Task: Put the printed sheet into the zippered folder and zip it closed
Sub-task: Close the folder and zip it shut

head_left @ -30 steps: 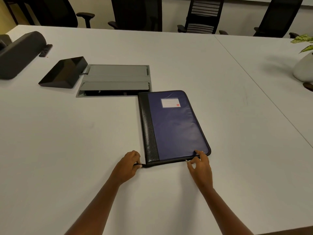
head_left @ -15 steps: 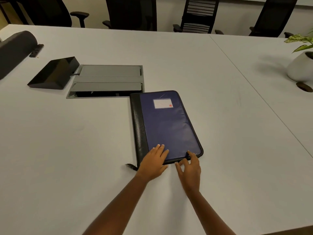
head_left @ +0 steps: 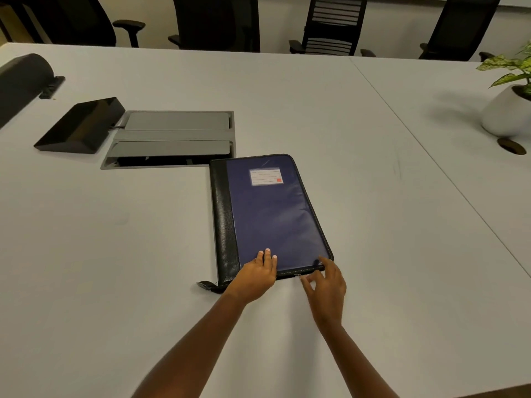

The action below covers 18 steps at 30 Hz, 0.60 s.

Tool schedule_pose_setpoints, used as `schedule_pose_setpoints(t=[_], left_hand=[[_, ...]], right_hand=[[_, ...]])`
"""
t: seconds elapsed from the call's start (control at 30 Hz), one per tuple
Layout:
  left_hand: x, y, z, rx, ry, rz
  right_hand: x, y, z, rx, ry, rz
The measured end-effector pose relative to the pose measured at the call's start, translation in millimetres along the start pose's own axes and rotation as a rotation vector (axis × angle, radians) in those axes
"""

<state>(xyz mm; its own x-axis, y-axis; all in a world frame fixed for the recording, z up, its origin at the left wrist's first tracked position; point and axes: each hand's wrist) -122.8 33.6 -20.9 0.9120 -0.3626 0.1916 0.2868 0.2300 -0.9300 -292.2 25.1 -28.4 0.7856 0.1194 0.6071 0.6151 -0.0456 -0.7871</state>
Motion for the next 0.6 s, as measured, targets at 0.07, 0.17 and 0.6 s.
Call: schedule_pose_setpoints(t=[0.07,0.17,0.6], left_hand=[[0,0,0,-0.045,-0.011,-0.053],[3,3,-1,-0.069,-0.022,-0.138],[26,21,15,-0.251,0.024,-0.176]], right_hand=[[-11,-13,-4,-0.021,0.048,-0.023],[-26,-30,-16,-0.013,0.072,-0.032],[-35,-37,-78,0.257,0.025,0.034]])
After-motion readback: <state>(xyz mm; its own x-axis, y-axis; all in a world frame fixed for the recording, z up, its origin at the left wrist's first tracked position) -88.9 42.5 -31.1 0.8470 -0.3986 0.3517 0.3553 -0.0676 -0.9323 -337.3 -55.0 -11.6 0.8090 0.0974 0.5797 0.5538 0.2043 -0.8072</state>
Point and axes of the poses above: each hand's wrist, its own z-axis away from the middle knuckle, its own y-axis out of the palm, x = y × z, and after that the axes turned 6 degrees about -z, right-handed
